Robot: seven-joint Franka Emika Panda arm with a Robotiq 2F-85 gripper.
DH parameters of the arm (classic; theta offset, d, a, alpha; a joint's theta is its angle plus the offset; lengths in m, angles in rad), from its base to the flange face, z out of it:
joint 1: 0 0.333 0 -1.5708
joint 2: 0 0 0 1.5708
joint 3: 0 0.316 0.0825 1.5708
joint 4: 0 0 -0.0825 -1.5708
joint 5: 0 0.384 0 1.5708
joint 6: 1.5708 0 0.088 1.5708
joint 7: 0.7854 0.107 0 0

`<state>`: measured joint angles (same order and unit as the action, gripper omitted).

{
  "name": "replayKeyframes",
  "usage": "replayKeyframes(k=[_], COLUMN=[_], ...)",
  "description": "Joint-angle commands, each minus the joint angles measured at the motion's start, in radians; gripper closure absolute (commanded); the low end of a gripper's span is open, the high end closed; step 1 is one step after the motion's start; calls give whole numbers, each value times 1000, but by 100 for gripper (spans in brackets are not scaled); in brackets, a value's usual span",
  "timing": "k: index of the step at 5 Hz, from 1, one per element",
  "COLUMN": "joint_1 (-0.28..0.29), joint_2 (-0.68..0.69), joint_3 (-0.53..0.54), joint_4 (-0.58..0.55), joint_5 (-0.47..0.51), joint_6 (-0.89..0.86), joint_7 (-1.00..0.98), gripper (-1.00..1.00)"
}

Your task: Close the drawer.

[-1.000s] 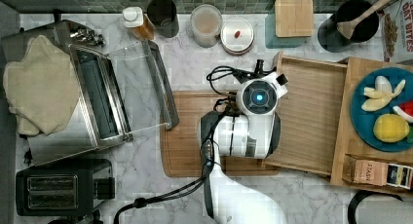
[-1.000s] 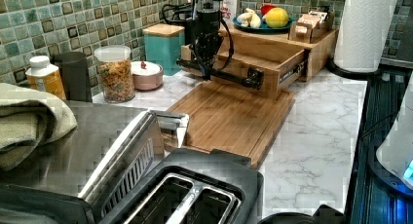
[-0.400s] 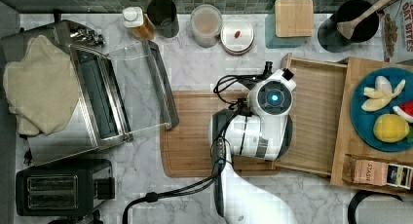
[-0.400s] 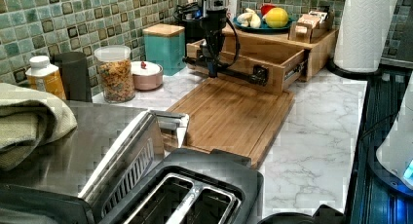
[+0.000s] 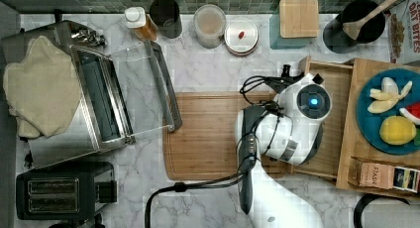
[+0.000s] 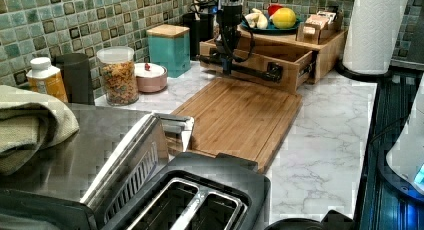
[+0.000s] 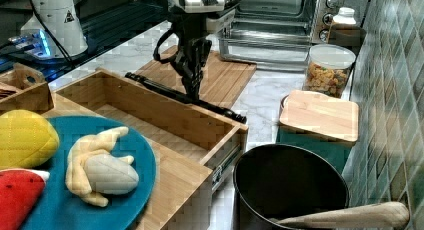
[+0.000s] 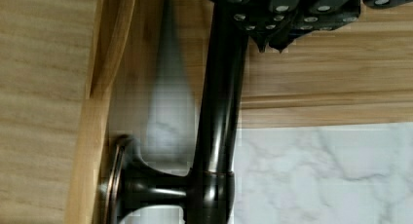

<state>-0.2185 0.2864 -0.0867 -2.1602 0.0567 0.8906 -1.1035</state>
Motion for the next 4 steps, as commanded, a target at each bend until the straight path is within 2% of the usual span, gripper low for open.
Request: replayKeyframes(k=[1, 2, 4], joint_1=[-202, -213, -180], joint_2=[78, 105, 115], joint_3=[-183, -224, -269], joint_4=[160, 190, 222], joint_5=[-45, -80, -95], joint_6=[62, 54, -12], joint_7=[-87, -74, -51], gripper=[100, 100, 100])
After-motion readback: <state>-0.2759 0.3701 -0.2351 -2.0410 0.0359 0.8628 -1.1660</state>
